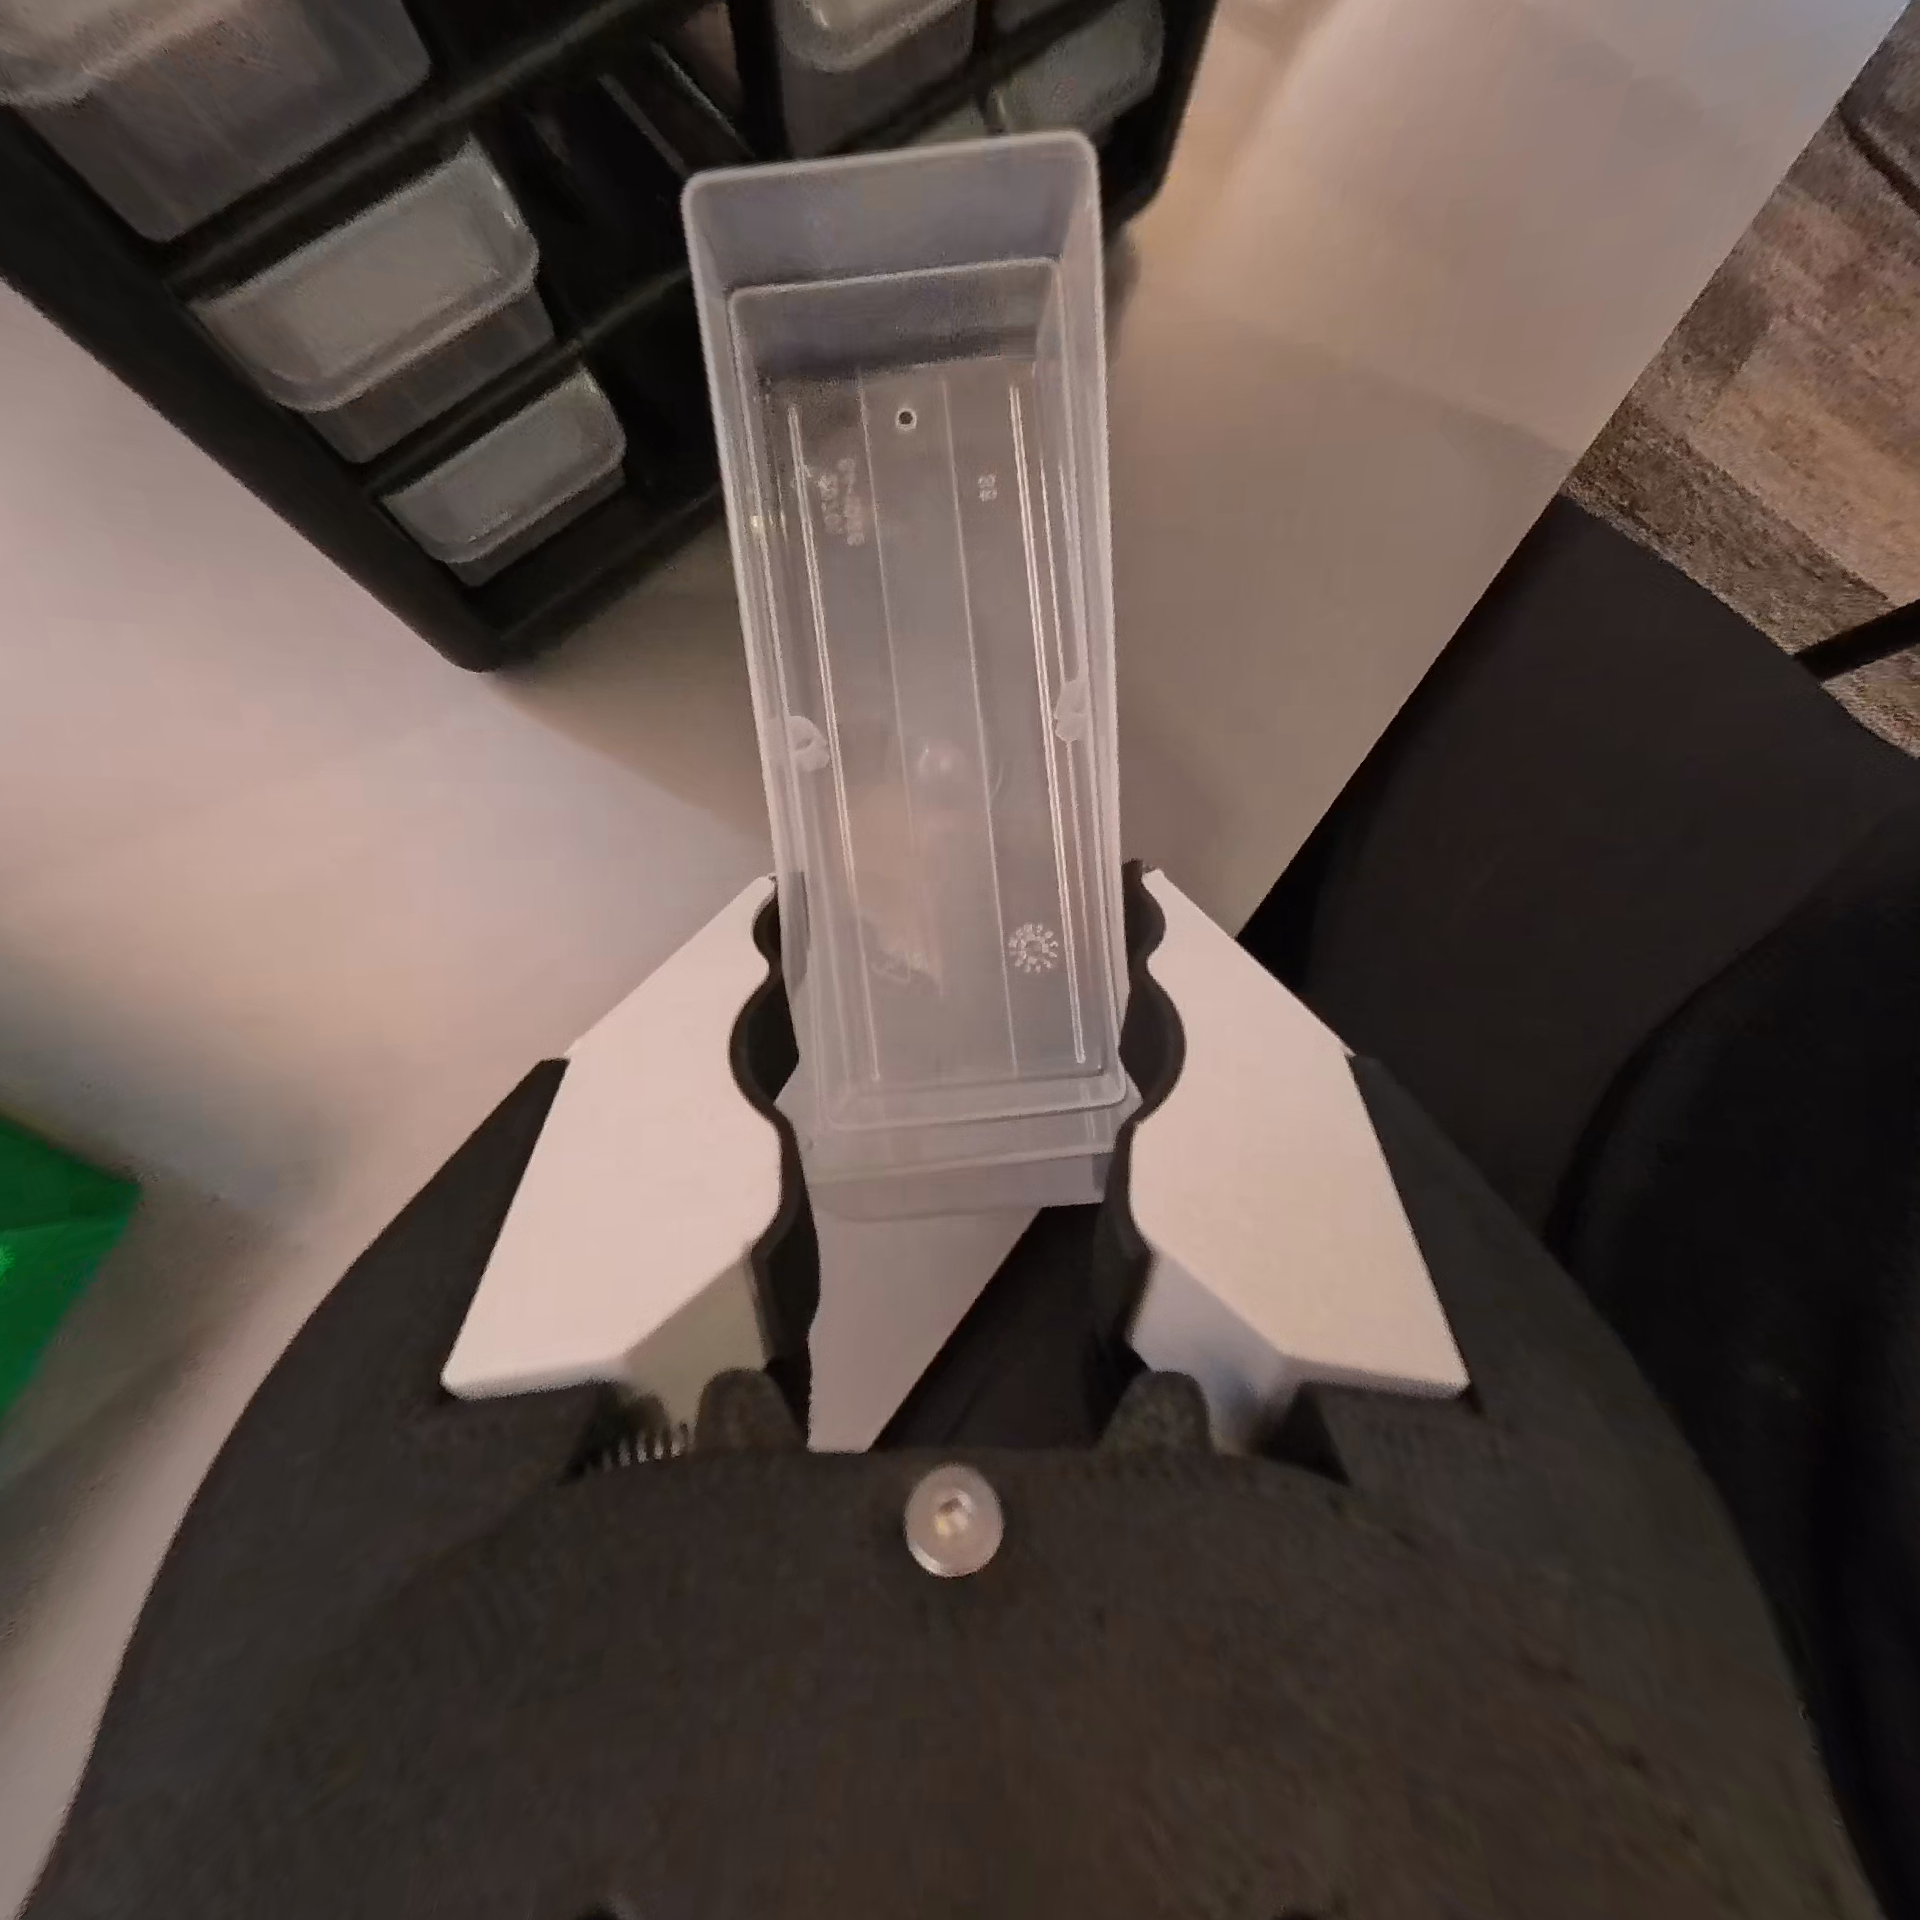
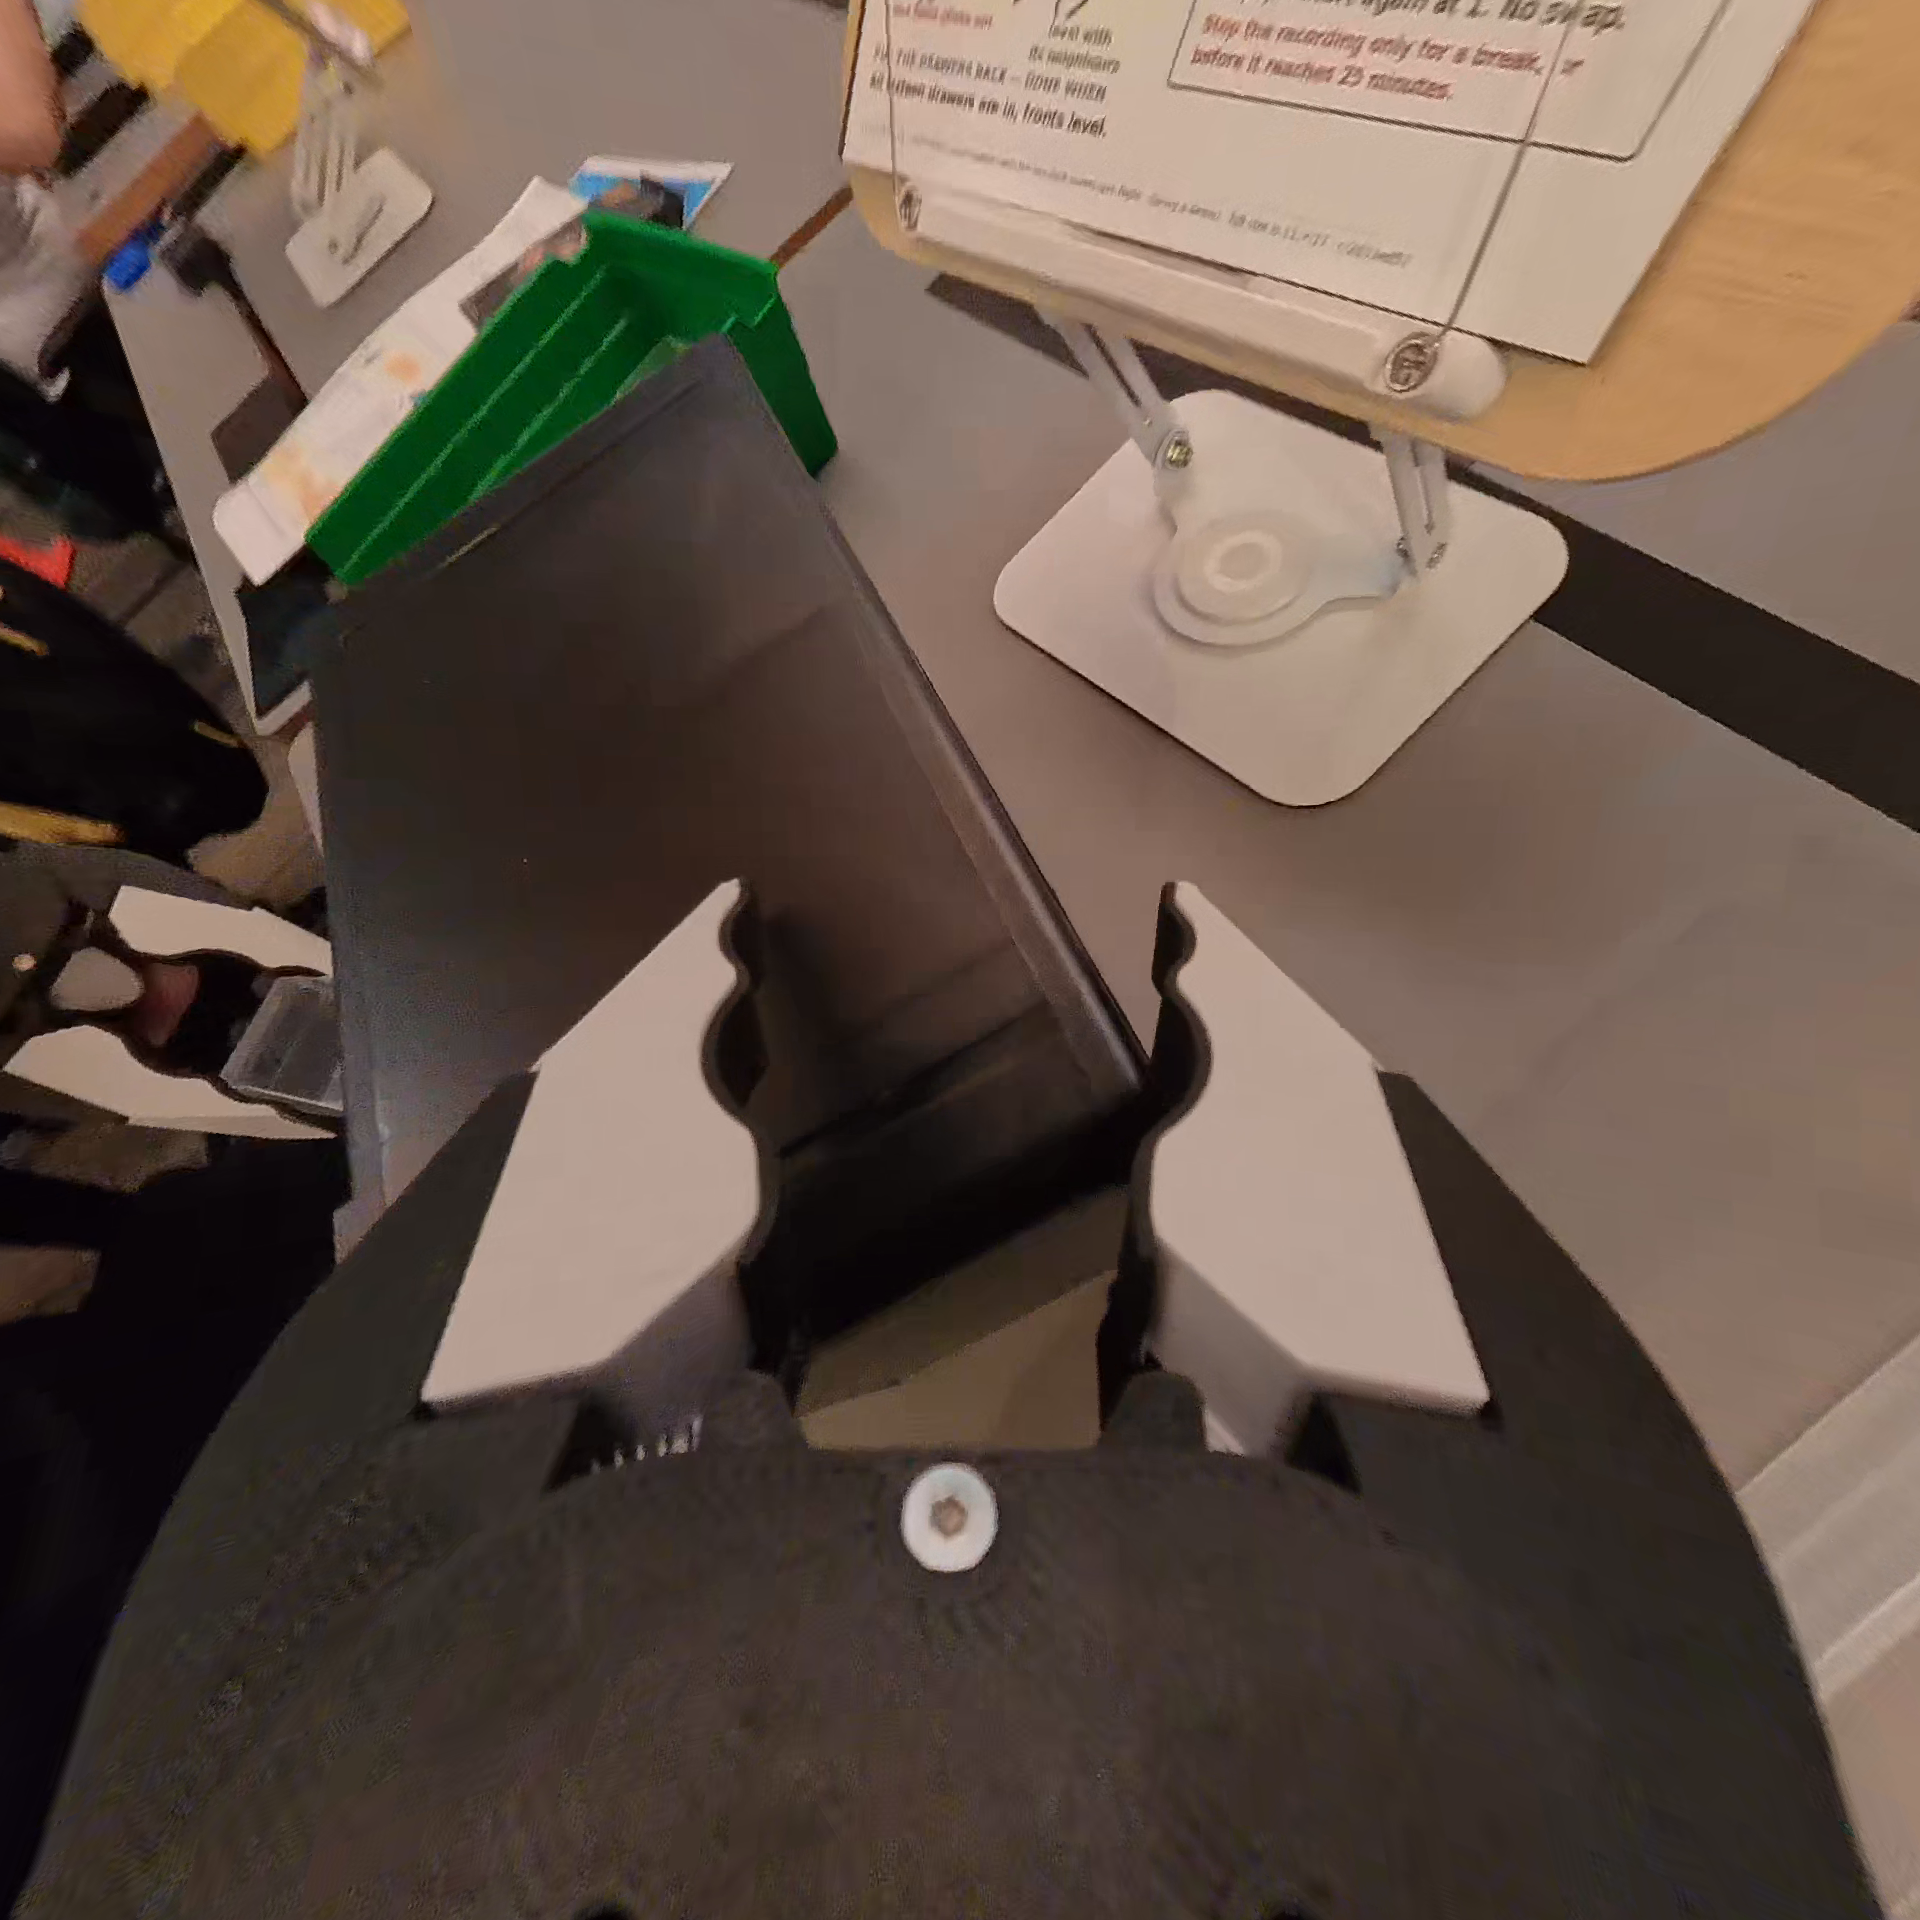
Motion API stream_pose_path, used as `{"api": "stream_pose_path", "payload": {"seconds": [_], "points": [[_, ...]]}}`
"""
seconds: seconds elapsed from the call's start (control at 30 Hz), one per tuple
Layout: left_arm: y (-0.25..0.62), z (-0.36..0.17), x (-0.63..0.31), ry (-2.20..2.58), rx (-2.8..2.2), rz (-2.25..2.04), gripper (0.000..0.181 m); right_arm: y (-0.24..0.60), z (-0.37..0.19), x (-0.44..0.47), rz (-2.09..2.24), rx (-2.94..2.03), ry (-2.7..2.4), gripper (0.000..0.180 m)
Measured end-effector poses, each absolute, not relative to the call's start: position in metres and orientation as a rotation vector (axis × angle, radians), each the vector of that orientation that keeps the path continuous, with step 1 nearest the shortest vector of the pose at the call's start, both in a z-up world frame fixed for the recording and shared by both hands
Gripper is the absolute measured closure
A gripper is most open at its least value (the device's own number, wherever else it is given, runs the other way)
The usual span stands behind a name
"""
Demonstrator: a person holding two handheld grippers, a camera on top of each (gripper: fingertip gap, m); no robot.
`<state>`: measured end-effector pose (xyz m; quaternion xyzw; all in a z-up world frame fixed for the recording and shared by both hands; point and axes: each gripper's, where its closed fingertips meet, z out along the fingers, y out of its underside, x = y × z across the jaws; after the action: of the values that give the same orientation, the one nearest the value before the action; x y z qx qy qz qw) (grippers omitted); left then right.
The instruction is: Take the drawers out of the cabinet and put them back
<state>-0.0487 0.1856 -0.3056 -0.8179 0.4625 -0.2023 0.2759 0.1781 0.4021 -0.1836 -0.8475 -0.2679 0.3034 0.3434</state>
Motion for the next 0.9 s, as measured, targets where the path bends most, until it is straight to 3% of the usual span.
{"api": "stream_pose_path", "payload": {"seconds": [0.1, 0.23, 0.33, 0.43, 0.5, 0.57, 0.9], "points": [[0.188, -0.290, -0.053, 1.221, -2.175, -0.547, 0.120, 0.378, -0.183, 0.180, 0.745, -2.195, -0.658, 0.099], [0.185, -0.279, -0.059, 1.201, -2.159, -0.521, 0.120, 0.349, -0.184, 0.173, 0.674, -2.237, -0.745, 0.107], [0.182, -0.275, -0.062, 1.190, -2.152, -0.519, 0.120, 0.336, -0.182, 0.163, 0.598, -2.295, -0.859, 0.095], [0.185, -0.266, -0.064, 1.160, -2.150, -0.523, 0.120, 0.339, -0.165, 0.146, 0.477, -2.205, -1.041, 0.109], [0.188, -0.260, -0.065, 1.152, -2.154, -0.510, 0.120, 0.338, -0.164, 0.131, 0.459, -2.217, -1.136, 0.104], [0.191, -0.257, -0.064, 1.143, -2.184, -0.504, 0.120, 0.342, -0.175, 0.124, 0.370, -2.269, -1.219, 0.087], [0.206, -0.251, -0.048, 1.187, -2.342, -0.493, 0.121, 0.351, -0.178, 0.107, 0.448, -2.217, -1.192, 0.086]]}}
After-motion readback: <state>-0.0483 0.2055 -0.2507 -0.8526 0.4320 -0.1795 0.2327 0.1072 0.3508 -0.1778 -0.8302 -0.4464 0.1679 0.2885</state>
